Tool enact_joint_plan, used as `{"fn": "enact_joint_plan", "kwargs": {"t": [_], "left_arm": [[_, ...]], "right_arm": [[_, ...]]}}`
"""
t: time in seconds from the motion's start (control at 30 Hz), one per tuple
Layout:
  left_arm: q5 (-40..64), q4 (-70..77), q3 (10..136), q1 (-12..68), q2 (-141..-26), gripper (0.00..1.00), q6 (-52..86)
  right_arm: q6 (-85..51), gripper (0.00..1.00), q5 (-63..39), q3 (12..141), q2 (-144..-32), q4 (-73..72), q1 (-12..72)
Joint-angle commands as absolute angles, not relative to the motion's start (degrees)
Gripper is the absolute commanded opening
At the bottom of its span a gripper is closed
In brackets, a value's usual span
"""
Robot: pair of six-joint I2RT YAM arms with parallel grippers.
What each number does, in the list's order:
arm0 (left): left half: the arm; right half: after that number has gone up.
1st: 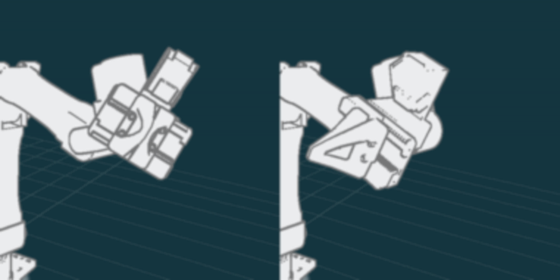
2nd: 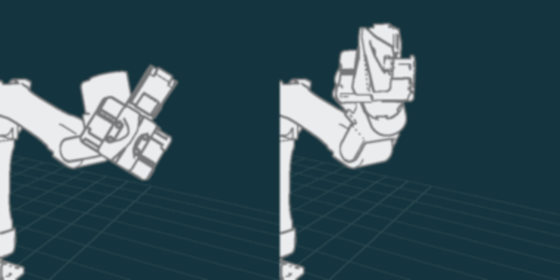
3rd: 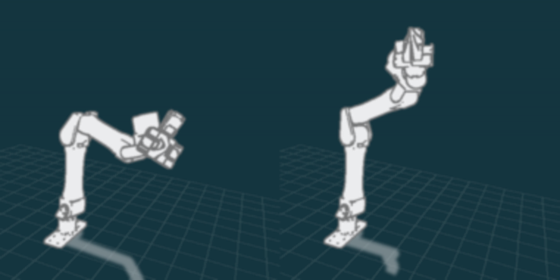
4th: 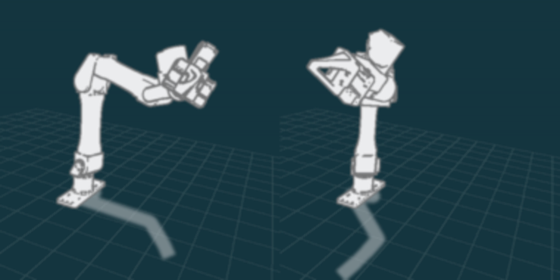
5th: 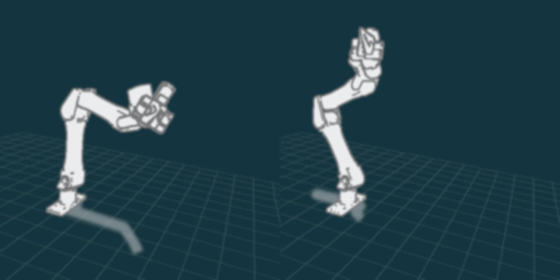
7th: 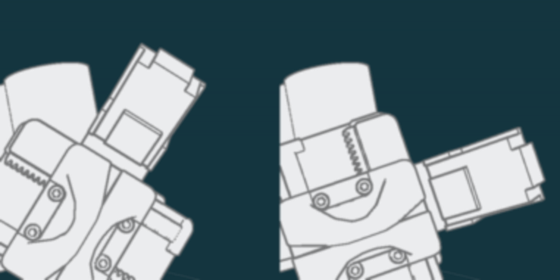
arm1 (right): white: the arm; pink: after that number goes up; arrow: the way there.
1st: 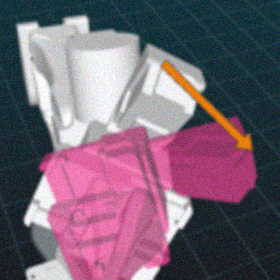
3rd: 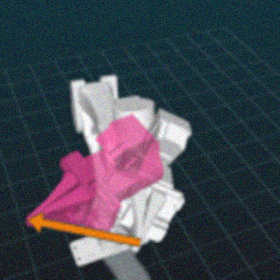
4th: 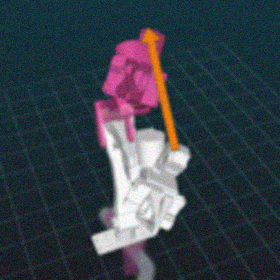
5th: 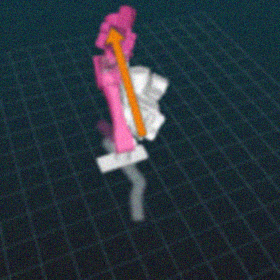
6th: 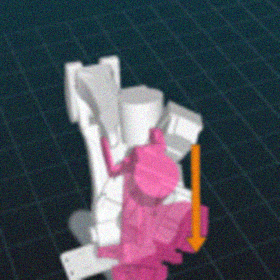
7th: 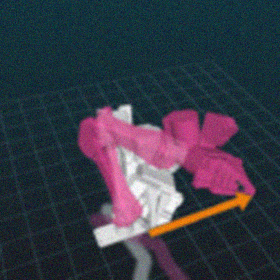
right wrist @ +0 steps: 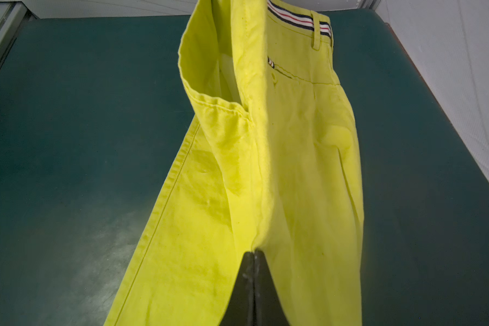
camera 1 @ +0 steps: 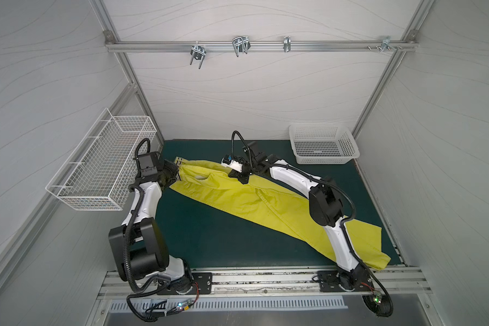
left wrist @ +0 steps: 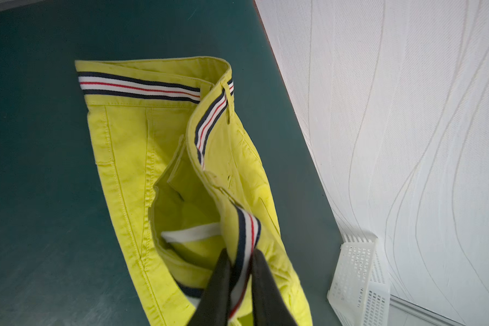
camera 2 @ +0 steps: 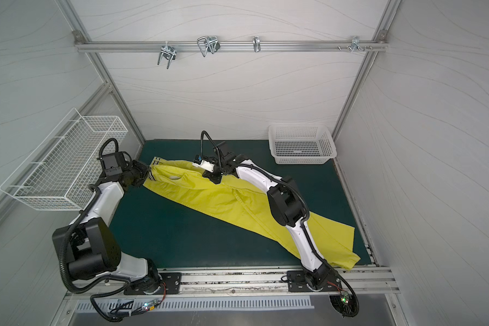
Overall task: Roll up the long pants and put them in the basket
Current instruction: Fold the long pant at the center of the board.
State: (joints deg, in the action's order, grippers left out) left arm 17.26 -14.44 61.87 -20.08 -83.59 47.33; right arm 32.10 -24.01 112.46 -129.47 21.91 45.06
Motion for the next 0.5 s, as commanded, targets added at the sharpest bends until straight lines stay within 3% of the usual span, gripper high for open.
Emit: {"fn": "enact_joint_plan", "kwargs": {"t": [0.0, 0.47], "left_arm": [[18.24, -9.57, 65.80, -23.47, -82.16, 0.21, 50.04], [22.87, -12.72, 64.40, -22.55, -75.21, 0.25, 53.26]], "right_arm": [[31.99, 0.00, -22.67, 109.35, -126.09, 23.32, 47.58], [20.71, 0.00, -24.24, 103.74, -125.29, 20.58, 54.15]]}}
